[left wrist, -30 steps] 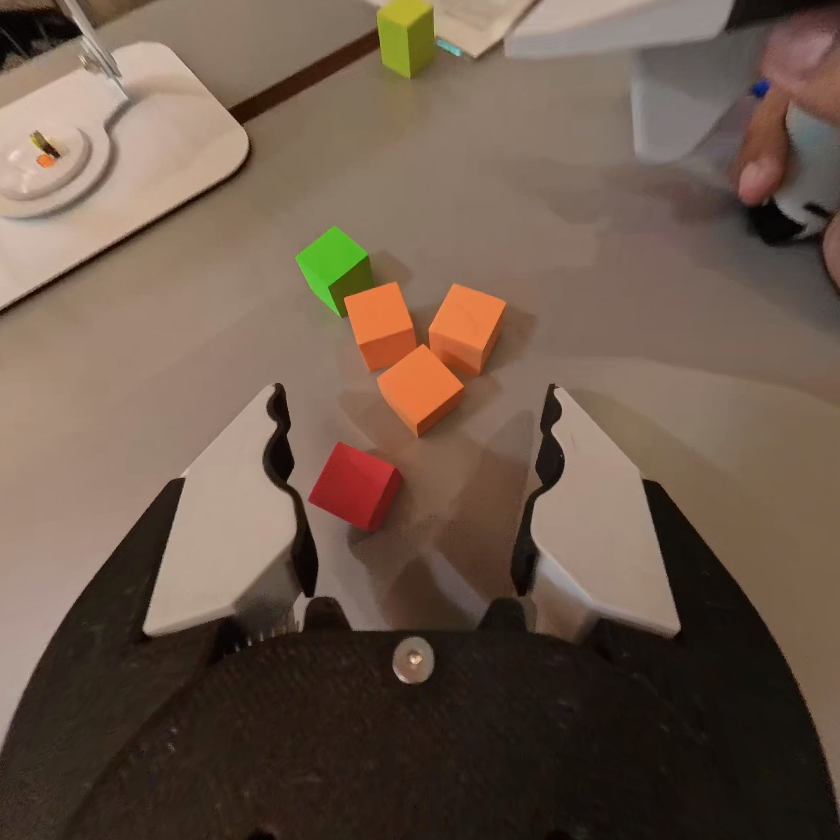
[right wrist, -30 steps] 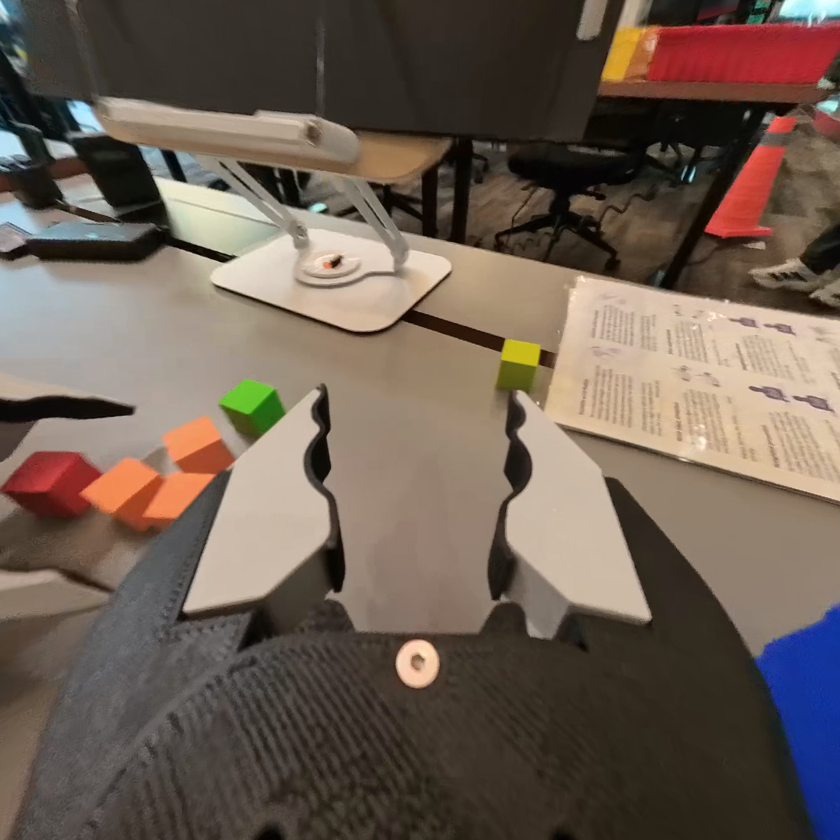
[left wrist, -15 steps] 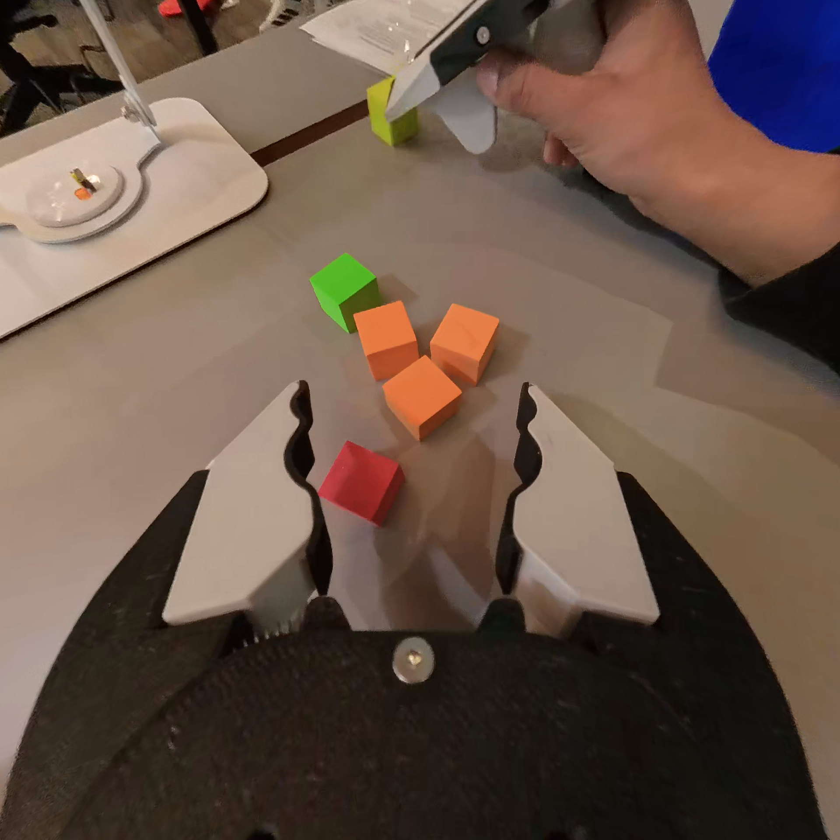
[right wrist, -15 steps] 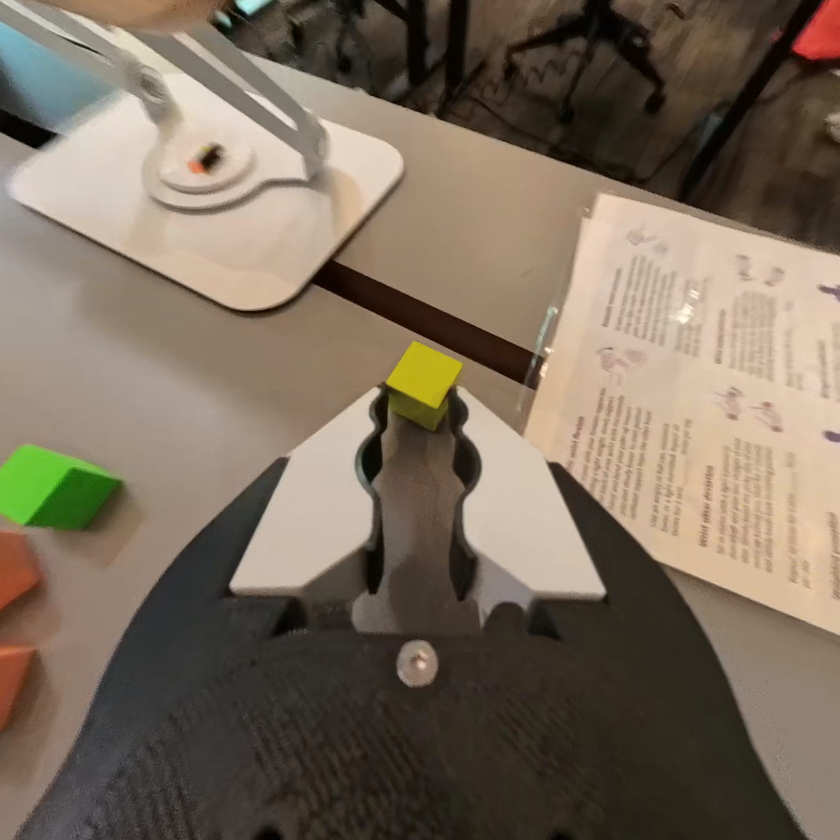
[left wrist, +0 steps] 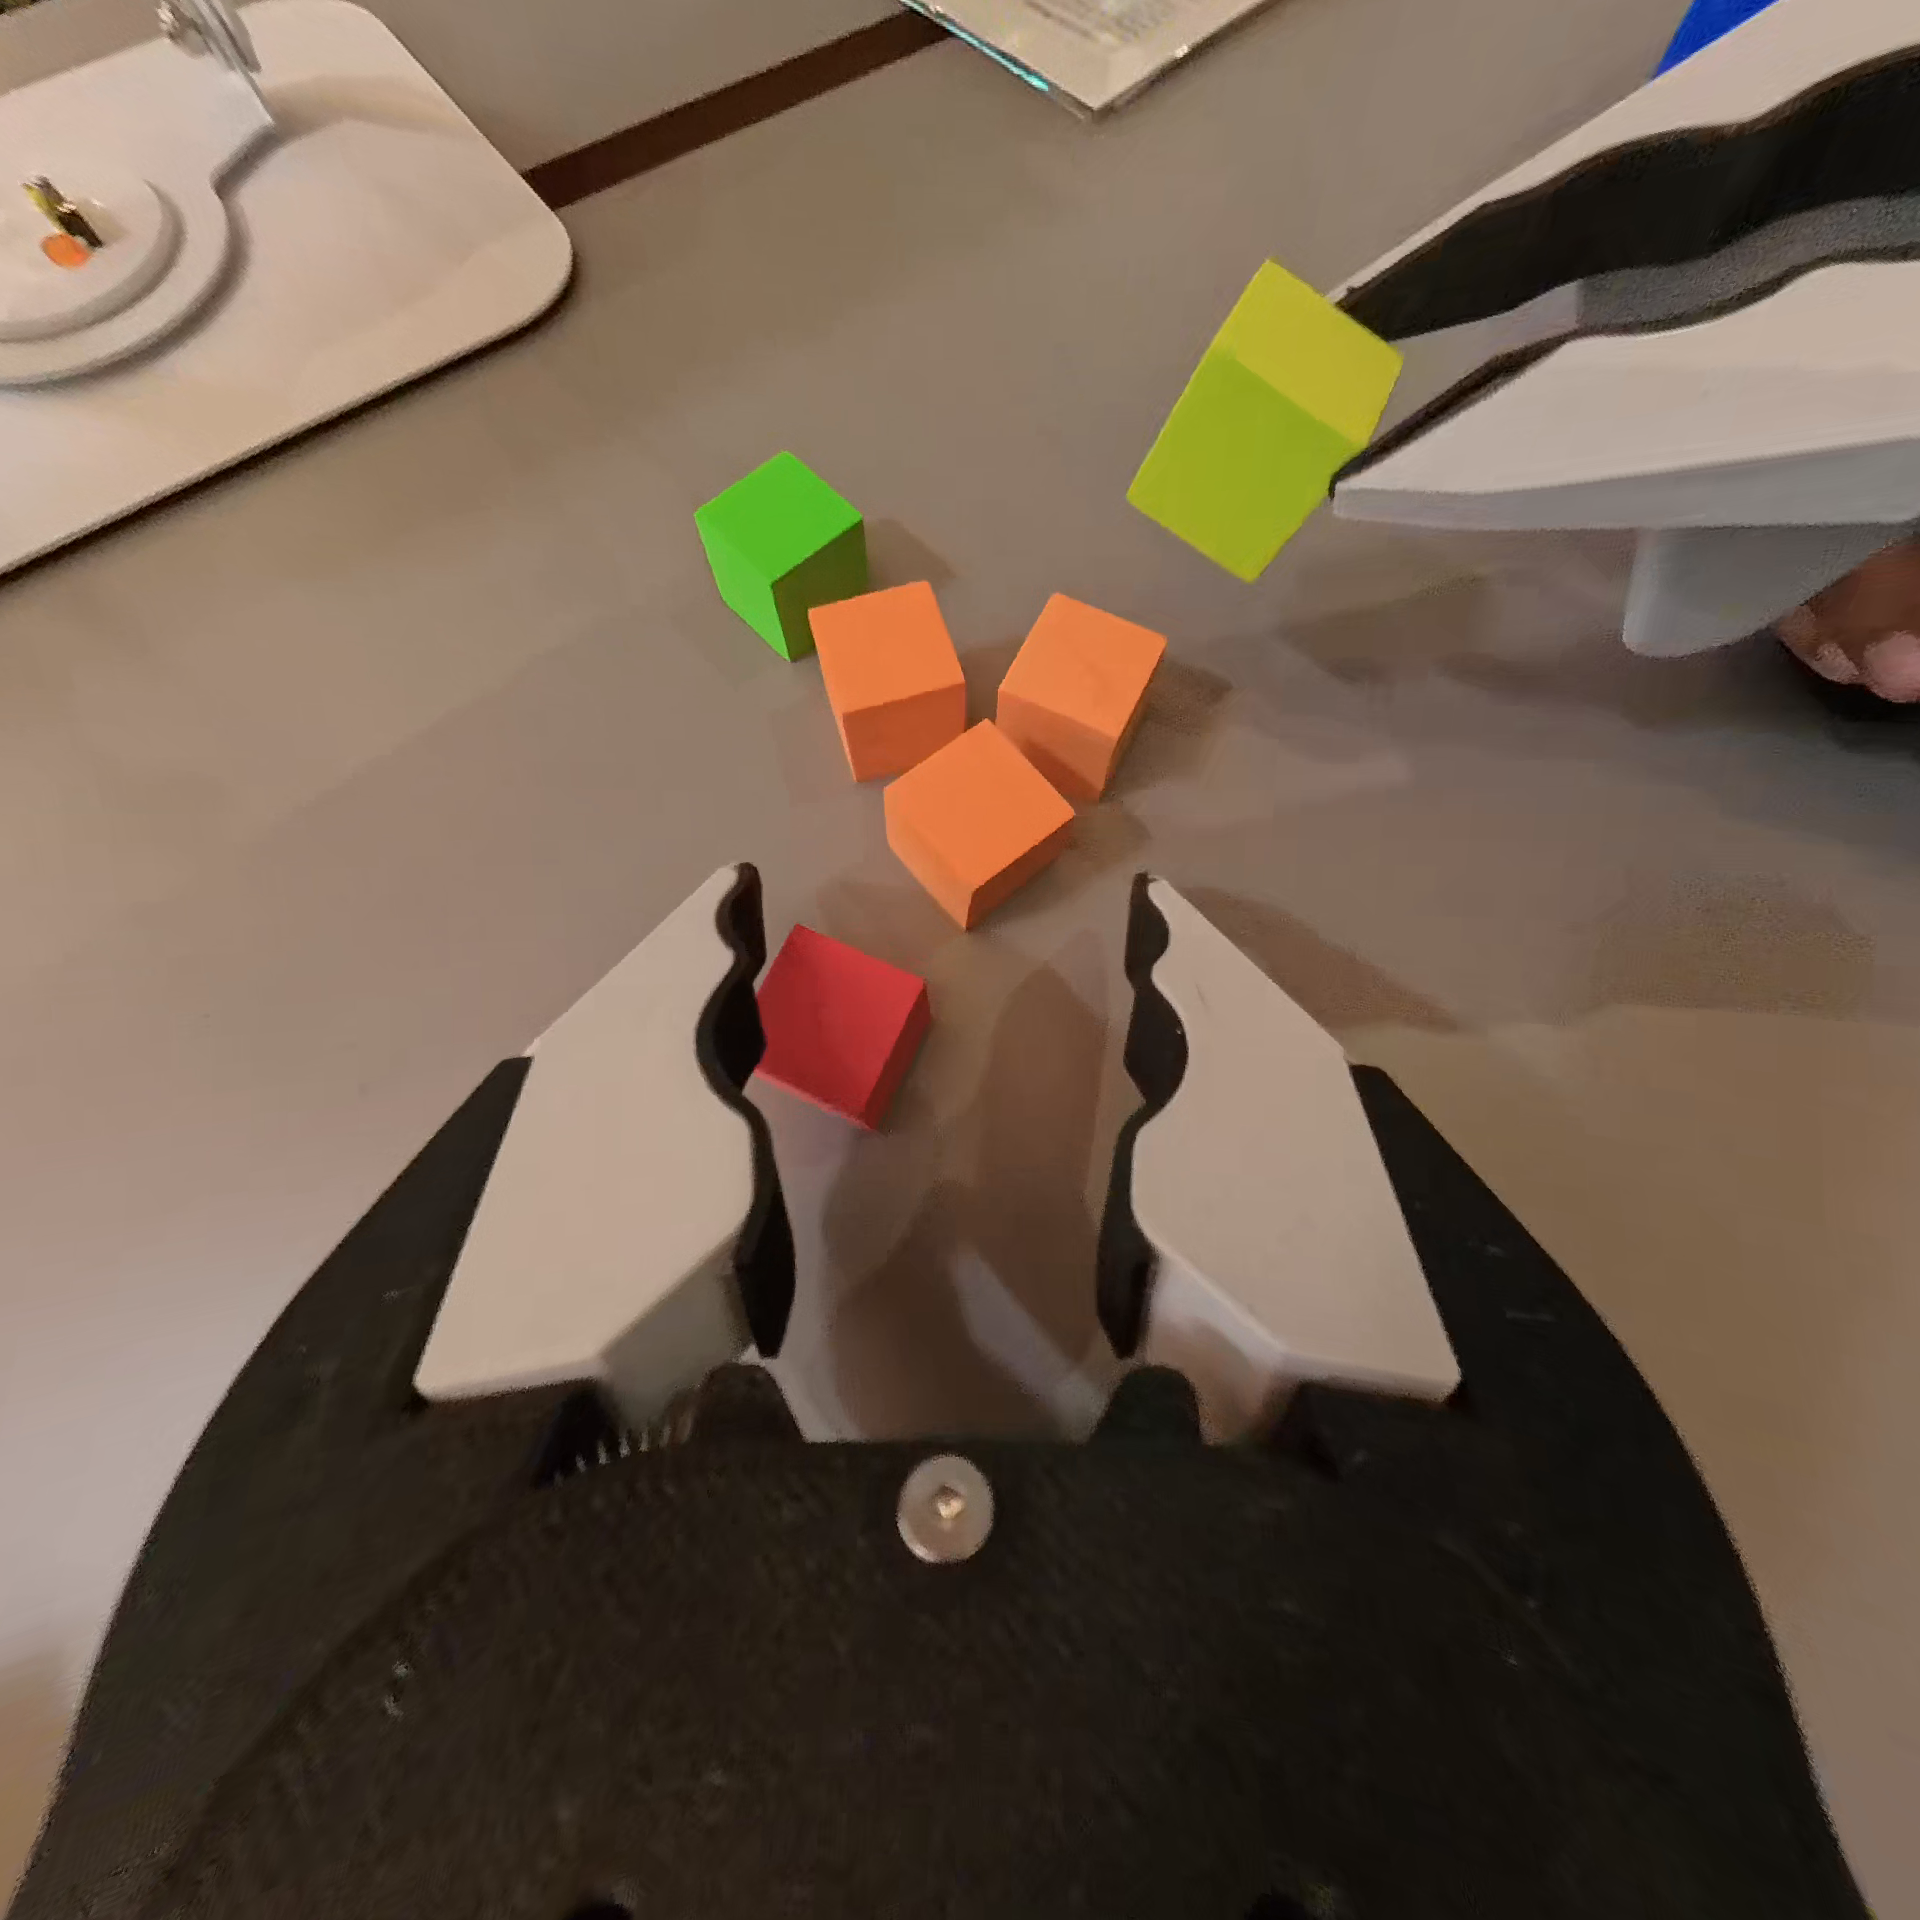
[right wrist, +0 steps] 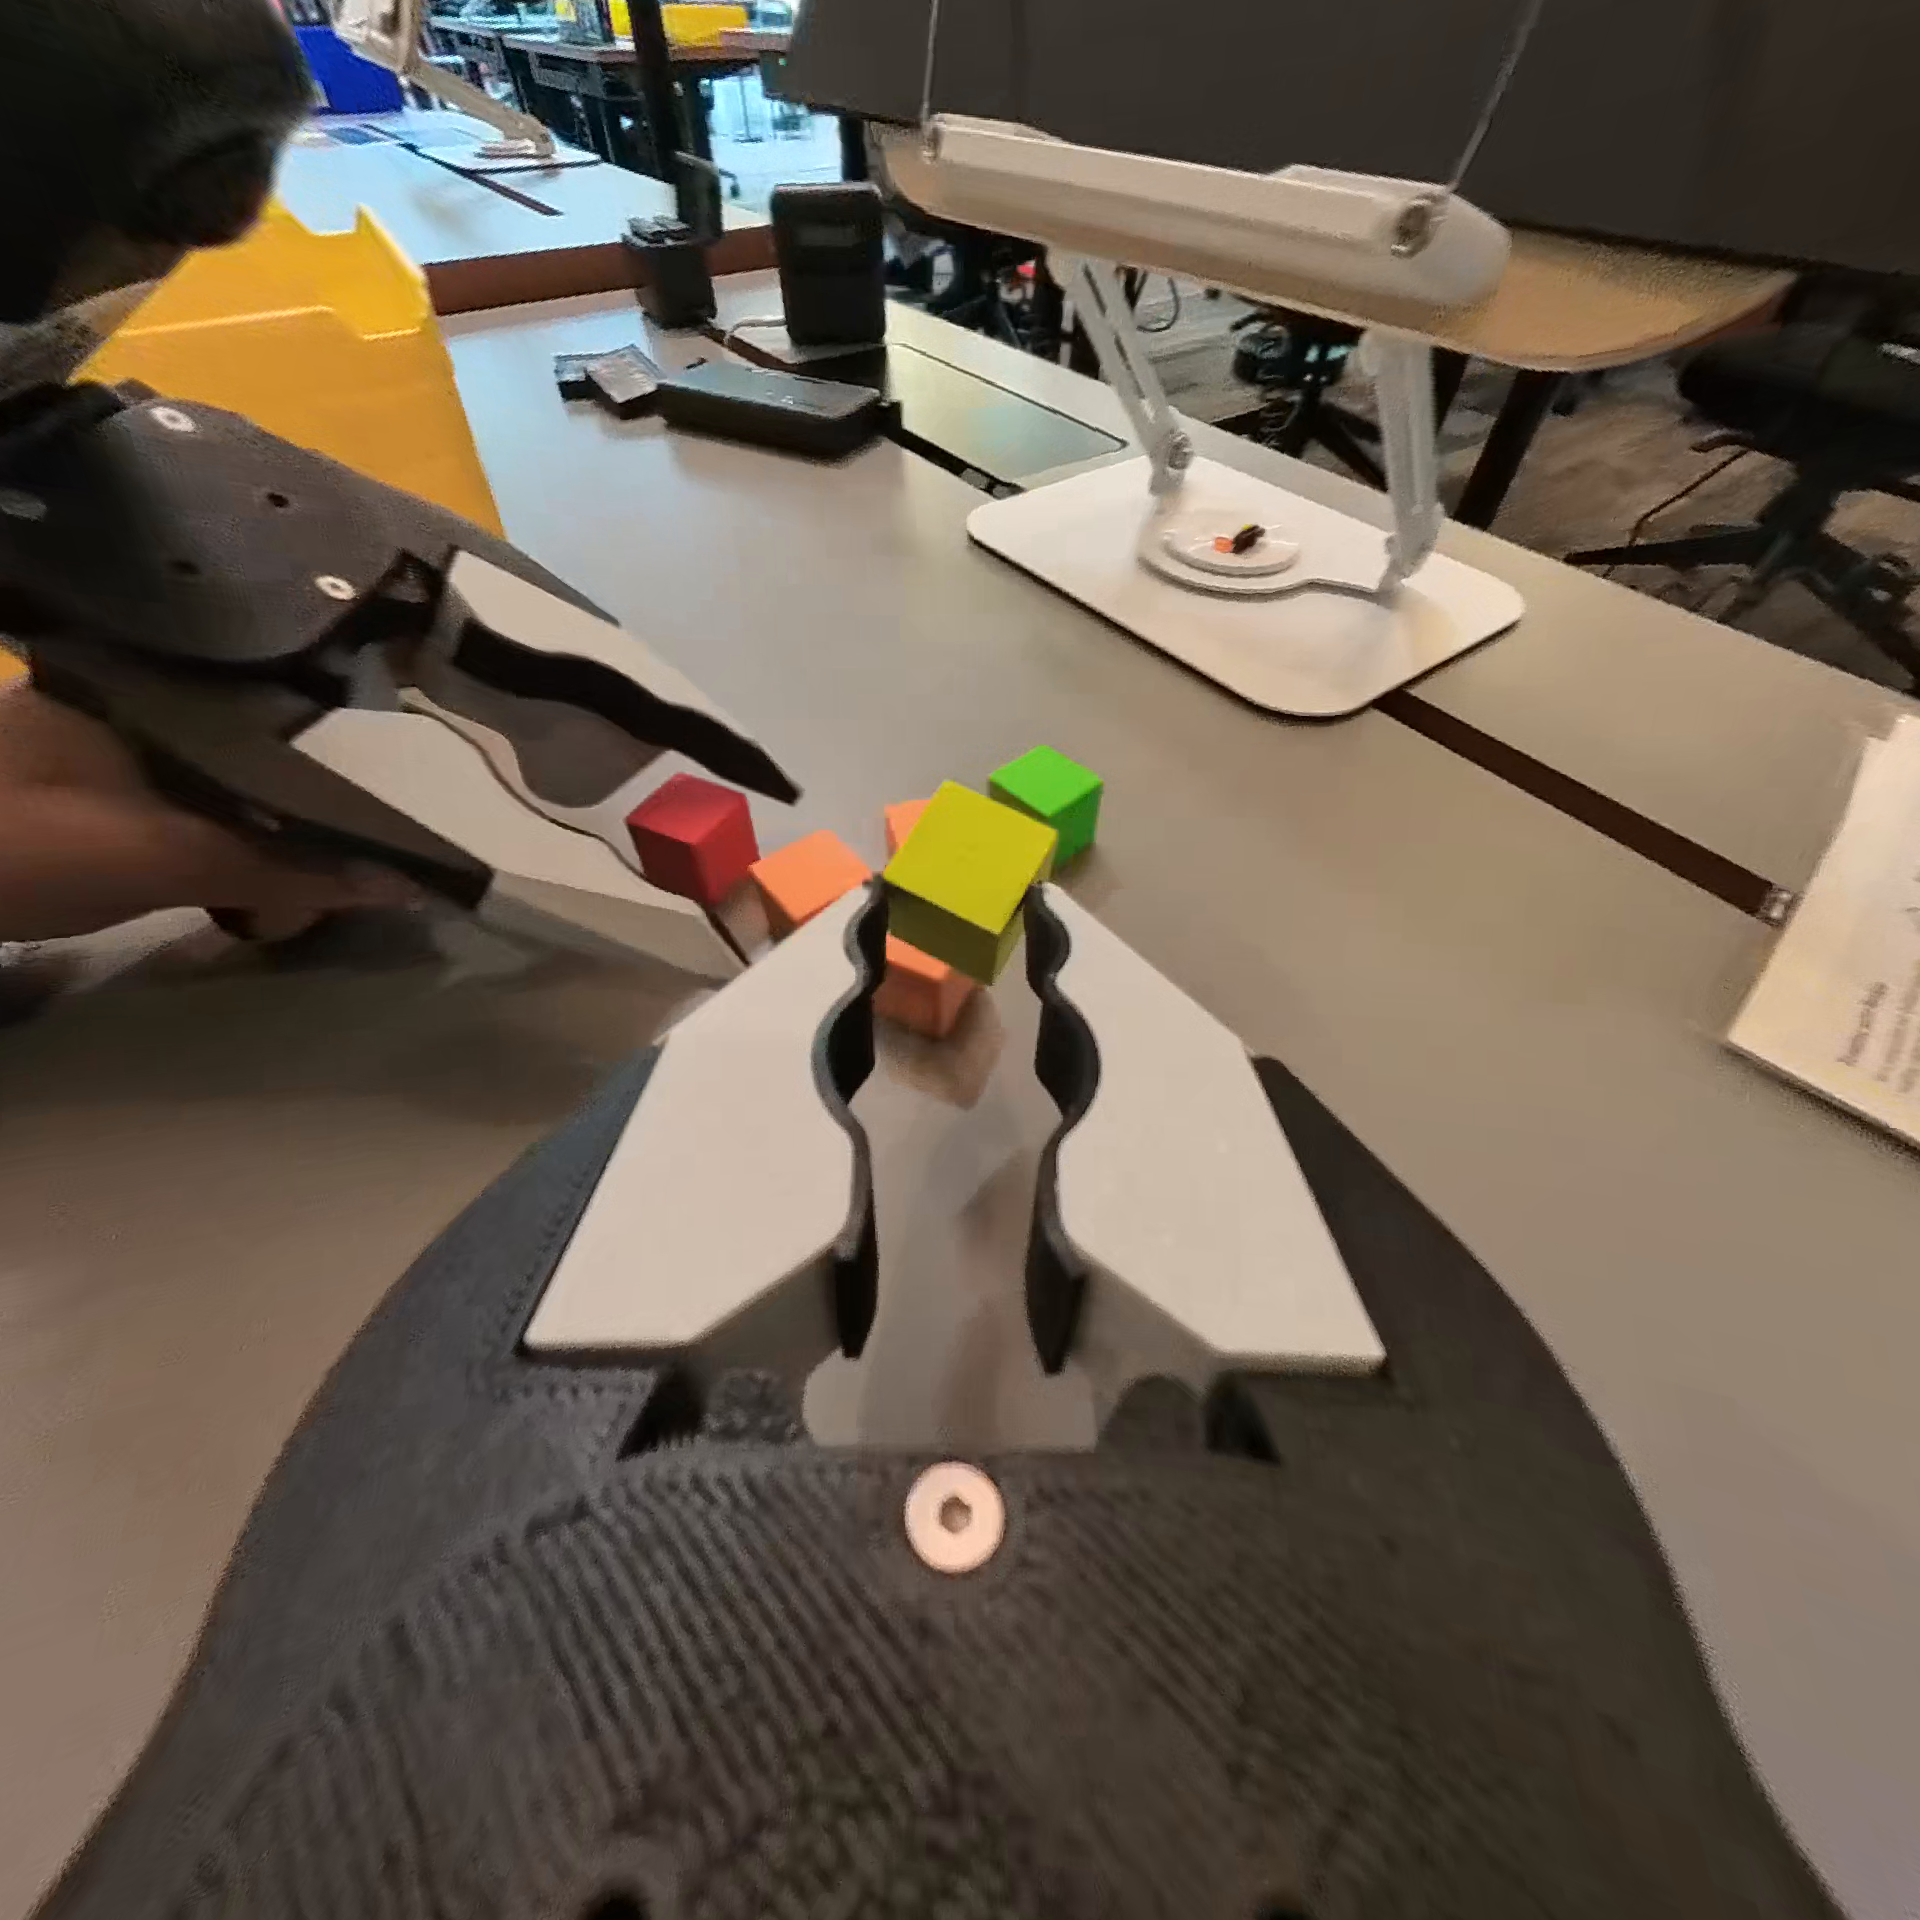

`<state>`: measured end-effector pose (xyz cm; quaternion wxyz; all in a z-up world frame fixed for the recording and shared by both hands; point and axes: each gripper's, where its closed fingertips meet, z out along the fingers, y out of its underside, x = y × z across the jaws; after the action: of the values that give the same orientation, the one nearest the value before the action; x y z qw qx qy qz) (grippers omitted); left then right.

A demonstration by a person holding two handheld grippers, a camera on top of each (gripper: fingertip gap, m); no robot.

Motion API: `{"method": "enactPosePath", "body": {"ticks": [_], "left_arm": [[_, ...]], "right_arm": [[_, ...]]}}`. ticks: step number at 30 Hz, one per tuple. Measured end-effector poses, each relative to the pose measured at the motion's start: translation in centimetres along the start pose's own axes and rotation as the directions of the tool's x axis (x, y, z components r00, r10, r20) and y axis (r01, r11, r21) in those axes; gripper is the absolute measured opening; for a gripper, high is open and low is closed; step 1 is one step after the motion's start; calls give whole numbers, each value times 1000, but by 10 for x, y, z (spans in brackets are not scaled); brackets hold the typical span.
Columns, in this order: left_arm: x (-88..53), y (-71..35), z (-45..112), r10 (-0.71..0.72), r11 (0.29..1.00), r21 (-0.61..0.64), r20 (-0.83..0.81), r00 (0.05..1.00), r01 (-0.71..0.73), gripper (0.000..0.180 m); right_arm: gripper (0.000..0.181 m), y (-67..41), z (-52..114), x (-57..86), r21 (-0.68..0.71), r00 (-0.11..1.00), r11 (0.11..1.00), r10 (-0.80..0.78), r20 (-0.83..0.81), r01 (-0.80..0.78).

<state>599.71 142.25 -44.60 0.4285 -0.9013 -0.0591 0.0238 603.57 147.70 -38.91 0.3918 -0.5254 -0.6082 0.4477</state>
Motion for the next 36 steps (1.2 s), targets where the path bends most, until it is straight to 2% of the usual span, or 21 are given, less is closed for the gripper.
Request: {"method": "enactPosePath", "body": {"ticks": [4, 6, 14, 18, 20, 21, 23, 26, 30, 32, 36], "left_arm": [[6, 1, 1, 38, 999, -10, -20, 999, -38, 52], [8, 1, 1, 59, 998, -10, -20, 998, -59, 51], [8, -1, -1, 76, 997, 5, -20, 997, -76, 68], [-10, 9, -5, 100, 995, -30, 48, 994, -98, 72], [-18, 15, -7, 96, 994, -56, 61, 994, -92, 69], [-17, 16, -7, 84, 995, -56, 45, 995, -82, 61], [-15, 14, -10, 66, 997, -32, 7, 998, -66, 35], [-19, 7, -15, 46, 999, 13, 14, 999, -46, 35], [-7, -25, -27, 7, 979, 204, -49, 999, 3, 35], [0, -37, -27, 5, 965, 261, -80, 997, 16, 35], [11, -34, -7, 23, 980, 200, -107, 994, -1, 35]], "right_arm": [[25, 3, 13, -8, -47, 999, 999, -12, 30, 13], [25, 8, 17, -10, -83, 999, 996, -19, 39, 22], [25, 15, 21, -16, -132, 995, 987, -83, 49, 89], [26, 16, 24, -15, -137, 994, 984, -106, 39, 111], [40, 18, 25, -15, -150, 993, 982, -113, 38, 118], [51, 19, 26, -15, -157, 993, 980, -114, 40, 119], [66, 18, 25, -17, -152, 993, 982, -110, 53, 116], [72, 11, 20, -17, -100, 994, 992, -75, 77, 82], [72, 8, 17, -14, -79, 995, 997, -14, 98, 21], [73, 11, 18, -14, -102, 995, 995, -6, 104, 17], [75, 21, 24, -17, -174, 994, 983, -41, 99, 58]]}}
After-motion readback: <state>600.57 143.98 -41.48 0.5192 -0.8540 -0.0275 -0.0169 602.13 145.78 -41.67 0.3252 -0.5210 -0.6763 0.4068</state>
